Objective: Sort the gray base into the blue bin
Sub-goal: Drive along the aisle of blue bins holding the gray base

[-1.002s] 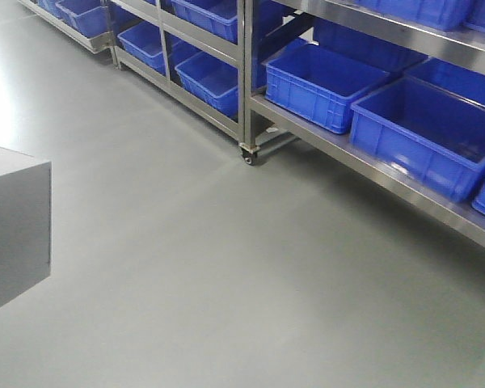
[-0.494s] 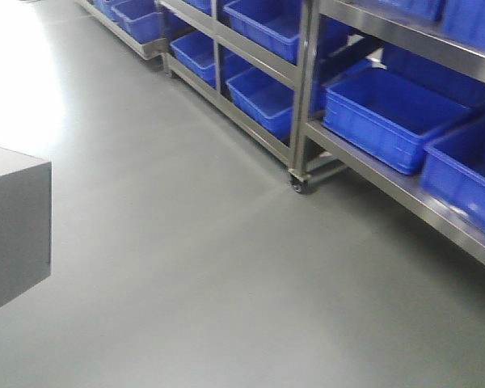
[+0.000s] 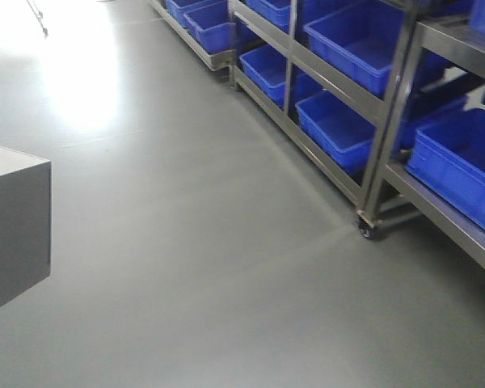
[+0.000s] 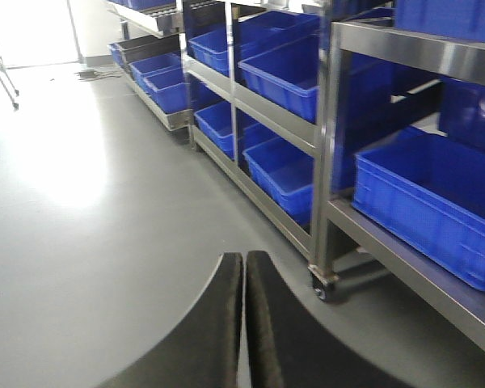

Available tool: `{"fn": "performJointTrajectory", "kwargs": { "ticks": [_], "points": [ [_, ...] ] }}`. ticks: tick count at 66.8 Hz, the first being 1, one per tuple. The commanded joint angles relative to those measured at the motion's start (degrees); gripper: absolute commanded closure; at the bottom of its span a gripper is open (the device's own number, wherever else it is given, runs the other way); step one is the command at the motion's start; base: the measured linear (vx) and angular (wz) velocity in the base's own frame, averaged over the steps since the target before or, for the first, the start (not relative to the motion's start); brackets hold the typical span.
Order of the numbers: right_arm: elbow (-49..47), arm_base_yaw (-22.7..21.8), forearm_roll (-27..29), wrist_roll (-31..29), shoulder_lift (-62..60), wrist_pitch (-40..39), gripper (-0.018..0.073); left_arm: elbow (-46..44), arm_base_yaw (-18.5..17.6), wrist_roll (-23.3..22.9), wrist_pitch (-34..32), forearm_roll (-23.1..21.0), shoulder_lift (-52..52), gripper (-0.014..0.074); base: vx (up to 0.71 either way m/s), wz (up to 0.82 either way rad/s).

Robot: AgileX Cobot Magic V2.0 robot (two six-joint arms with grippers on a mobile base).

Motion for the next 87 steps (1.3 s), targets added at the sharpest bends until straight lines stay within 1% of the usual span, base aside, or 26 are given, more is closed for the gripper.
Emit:
{"fn": "performJointTrajectory", "kwargs": {
  "ticks": [1,87],
  "points": [
    [0.12,-0.15,-0.26,-0.70,1.03,-4.17,0.0564,-1.65,0.14,-0.41,-6.25,-0.58,0.46,0.0603,0.46,0.30],
    [0.12,-0.15,-0.26,-0.70,1.03,-4.17,0.0564,-1.65,0.14,-0.41,-6.25,-0.58,0.46,0.0603,0.42,0.30]
  ]
}}
